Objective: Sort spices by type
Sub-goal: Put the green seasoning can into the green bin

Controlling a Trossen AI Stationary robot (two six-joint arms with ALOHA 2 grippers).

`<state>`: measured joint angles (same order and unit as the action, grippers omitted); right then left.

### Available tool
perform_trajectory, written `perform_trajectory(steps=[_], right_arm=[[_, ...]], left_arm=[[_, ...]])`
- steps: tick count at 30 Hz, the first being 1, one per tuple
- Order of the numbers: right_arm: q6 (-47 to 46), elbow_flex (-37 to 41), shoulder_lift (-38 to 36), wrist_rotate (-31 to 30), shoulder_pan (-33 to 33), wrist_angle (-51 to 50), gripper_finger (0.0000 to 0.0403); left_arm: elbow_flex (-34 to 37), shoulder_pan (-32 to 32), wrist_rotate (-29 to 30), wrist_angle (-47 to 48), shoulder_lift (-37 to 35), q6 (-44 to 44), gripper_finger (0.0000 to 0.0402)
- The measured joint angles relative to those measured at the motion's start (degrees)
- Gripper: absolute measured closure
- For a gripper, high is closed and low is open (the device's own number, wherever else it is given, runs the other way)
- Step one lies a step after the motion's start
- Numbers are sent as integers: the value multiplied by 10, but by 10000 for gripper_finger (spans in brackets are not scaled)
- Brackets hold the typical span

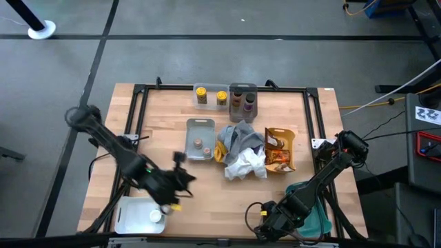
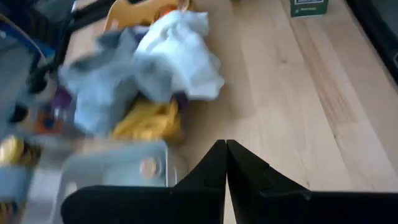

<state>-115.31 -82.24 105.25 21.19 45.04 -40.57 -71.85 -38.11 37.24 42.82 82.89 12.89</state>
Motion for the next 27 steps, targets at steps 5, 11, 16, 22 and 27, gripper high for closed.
perform_trajectory(steps=[5,11,16,22,27], right_arm=[[0,0,0,10,0,0,246],[-37,0,0,14,-1,-3,246],[-106,0,0,29,-1,-5,246],[-168,0,0,8,-1,7,246],[-168,0,0,-32,-1,9,246]], left_arm=[[122,-10,1,-3,-156,68,399],[226,-2,2,-34,-295,80,399],[274,2,2,-35,-361,65,399],[295,3,2,-47,-448,26,399],[334,3,2,-69,-526,2,399]])
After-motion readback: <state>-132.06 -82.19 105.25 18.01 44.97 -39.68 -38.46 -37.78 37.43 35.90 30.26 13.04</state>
